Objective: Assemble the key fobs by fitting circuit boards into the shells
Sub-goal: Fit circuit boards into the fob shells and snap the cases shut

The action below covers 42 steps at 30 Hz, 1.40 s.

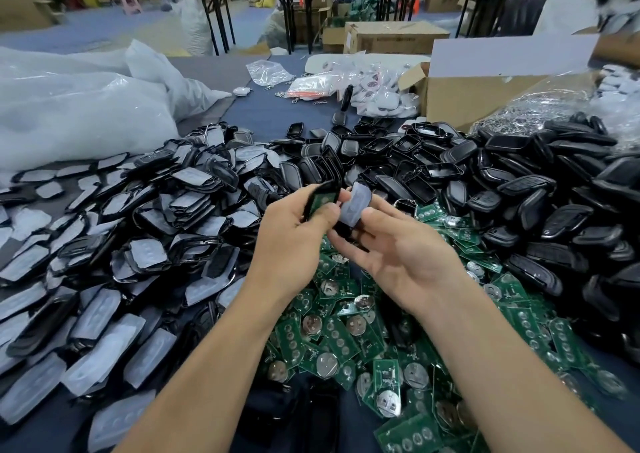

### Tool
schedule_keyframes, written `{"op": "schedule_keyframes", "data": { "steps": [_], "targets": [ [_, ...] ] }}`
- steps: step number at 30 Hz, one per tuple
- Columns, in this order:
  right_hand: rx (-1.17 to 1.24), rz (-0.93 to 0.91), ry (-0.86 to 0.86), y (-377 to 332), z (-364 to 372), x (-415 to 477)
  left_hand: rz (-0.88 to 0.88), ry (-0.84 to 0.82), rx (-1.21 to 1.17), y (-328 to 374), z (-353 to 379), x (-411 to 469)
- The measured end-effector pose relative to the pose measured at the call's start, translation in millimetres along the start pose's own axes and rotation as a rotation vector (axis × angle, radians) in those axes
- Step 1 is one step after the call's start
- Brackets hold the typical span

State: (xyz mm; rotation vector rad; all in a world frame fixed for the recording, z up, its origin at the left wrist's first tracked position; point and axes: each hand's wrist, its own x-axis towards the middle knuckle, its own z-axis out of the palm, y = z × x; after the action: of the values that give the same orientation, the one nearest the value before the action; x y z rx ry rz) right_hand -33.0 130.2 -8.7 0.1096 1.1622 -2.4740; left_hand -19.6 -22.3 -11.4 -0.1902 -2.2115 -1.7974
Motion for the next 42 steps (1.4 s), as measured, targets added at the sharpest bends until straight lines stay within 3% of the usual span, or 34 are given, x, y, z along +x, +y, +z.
{"op": "schedule_keyframes", "data": {
  "steps": [4, 8, 15, 18, 20, 22, 25, 28, 36, 42],
  "targets": [
    [-0.001, 0.048, -0.101, -2, -3, -1, 0.052, 0.047, 0.11, 3, -4, 0],
    [-0.032, 0.027, -0.089, -1, -5, 0, 0.115, -0.053, 0.301, 3, -5, -4],
    [-0.025, -0.009, -0.062, -2, -7, 2, 0.245, -0.019, 0.472, 8, -3, -10],
    [-0.043, -0.012, -0.054, -2, -8, 2, 0.212, -0.037, 0.485, 7, -2, -10],
    [-0.042, 0.0, -0.055, -3, -8, 1, 0.168, -0.033, 0.404, 7, -1, -9],
    [-0.022, 0.013, -0.058, -4, -8, 0, 0.061, 0.01, 0.16, 9, 1, -7],
    [0.005, 0.025, -0.037, -5, -8, 0, -0.152, 0.199, -0.155, 10, -2, -1],
    [0.006, 0.006, -0.024, -5, -10, 1, -0.284, 0.313, -0.199, 7, -4, 4],
    [-0.301, -0.139, 0.038, 5, -8, 3, -0.182, 0.188, 0.093, 0, -10, 2],
    [-0.53, -0.256, 0.07, 16, -1, 4, -0.023, 0.197, 0.392, 4, 0, -5]
  ]
}}
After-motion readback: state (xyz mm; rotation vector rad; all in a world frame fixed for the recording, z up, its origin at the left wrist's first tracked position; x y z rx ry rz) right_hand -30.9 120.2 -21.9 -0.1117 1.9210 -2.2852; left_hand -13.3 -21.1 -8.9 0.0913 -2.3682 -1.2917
